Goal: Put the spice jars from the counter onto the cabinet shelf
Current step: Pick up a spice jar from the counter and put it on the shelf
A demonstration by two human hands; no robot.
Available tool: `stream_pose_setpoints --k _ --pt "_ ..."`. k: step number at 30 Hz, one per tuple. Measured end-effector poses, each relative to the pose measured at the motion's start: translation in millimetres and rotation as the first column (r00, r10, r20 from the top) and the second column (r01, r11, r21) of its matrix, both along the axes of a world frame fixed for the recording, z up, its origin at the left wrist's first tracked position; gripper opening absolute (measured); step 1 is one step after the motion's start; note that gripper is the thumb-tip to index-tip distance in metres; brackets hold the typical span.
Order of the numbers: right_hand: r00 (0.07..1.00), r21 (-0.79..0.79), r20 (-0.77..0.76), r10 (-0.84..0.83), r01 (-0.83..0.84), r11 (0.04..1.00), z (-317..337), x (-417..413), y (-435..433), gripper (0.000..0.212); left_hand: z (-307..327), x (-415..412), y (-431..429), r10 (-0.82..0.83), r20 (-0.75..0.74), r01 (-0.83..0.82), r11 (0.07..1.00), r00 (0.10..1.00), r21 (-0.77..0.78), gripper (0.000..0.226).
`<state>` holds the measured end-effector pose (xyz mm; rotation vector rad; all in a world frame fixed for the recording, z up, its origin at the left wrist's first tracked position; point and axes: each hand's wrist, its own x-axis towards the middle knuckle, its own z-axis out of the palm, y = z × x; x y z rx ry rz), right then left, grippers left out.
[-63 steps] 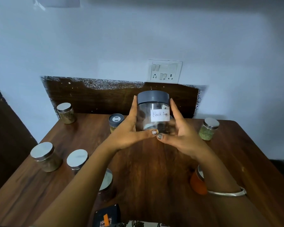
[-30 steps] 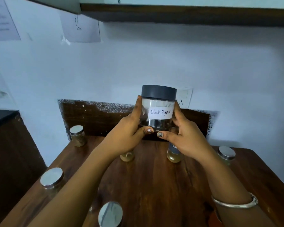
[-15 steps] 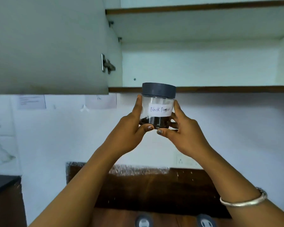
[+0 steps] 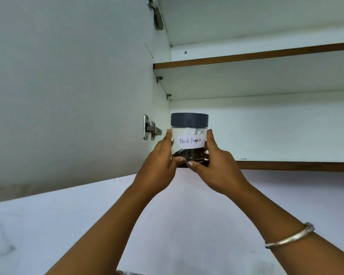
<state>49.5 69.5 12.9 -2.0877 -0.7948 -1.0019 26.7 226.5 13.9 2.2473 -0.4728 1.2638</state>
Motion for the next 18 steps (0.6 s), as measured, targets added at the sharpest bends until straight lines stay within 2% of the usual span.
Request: stream_pose_setpoints --k 3,6,10,18 --pt "0.999 -0.075 0.011 -0.034 0.035 0.997 1.5 14.0 12.3 0.085 -3.0 18.4 10.2 0.015 0.019 -0.014 1.000 1.000 -0.022 0.069" --pt "0.985 -0.106 0.069 -0.157 0.164 0.981 2.2 26.6 25.4 0.072 -5.7 33.2 16.4 0.046 0.050 -0.044 0.998 0.998 -0.052 0.064" --pt "0.947 -0.124 0.130 -0.294 0.310 0.943 5.5 39.2 37.1 0.040 -12.0 48.1 18.1 0.166 0.106 -0.156 0.983 0.980 -0.097 0.049" --pt "0.846 -0.204 0.214 -0.489 0.528 0.824 3.6 47.4 55.7 0.035 -7.1 56.6 12.6 0.296 0.053 -0.290 0.953 0.954 -0.090 0.064"
